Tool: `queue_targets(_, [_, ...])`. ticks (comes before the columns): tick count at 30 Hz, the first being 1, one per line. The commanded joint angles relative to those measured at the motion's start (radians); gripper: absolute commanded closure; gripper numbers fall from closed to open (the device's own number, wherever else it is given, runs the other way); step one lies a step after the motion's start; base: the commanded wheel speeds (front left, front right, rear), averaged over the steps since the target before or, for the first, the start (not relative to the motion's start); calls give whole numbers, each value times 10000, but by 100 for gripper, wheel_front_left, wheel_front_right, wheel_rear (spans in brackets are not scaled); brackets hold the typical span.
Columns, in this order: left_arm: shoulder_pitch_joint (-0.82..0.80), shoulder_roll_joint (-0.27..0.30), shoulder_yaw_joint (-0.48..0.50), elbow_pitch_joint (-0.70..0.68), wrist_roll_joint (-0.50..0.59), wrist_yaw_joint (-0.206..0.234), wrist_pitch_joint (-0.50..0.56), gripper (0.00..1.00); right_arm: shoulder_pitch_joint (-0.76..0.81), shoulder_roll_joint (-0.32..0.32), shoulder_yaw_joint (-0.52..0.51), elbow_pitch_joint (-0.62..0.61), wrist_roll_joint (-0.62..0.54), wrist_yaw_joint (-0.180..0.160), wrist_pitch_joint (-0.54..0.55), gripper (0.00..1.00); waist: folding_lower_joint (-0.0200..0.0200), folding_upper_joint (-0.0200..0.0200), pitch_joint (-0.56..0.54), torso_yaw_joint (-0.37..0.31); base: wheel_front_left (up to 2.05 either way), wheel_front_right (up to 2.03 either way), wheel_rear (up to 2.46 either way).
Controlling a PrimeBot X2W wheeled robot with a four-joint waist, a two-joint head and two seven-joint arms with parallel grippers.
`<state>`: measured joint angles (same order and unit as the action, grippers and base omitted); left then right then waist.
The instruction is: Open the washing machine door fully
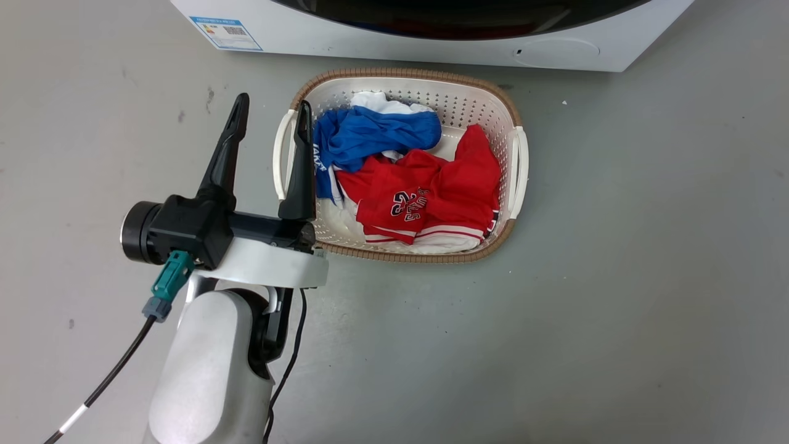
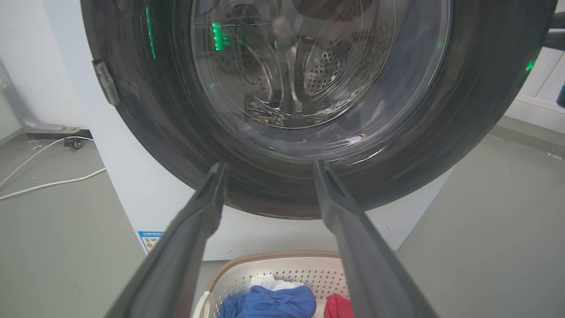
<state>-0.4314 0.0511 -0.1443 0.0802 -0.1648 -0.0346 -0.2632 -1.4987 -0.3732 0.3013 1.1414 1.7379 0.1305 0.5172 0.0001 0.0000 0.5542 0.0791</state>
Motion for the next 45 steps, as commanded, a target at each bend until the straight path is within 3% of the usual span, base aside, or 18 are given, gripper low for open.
queue_targets(1, [-121, -9, -20, -35, -43, 62, -25, 0, -106, 136, 88, -8, -39, 4, 218, 100, -1, 0, 51, -8, 0, 0, 0])
queue_targets(17, [385, -6, 129, 404, 158, 5, -24, 0, 1777, 94, 226, -1097, 250, 4, 1591, 100, -1, 0, -1028, -200, 0, 0, 0])
queue_targets(34, [2359, -6, 268, 1259, -144, -268, -24, 0, 5535, 1043, 666, -2879, 676, 4, 2013, 100, -1, 0, -3781, -330, 0, 0, 0])
queue_targets(45, [3076, -5, 203, 1645, -307, -432, -23, 0, 7347, 1964, 1239, -4103, 1053, 6, 1874, 100, -1, 0, -4625, -291, 0, 0, 0])
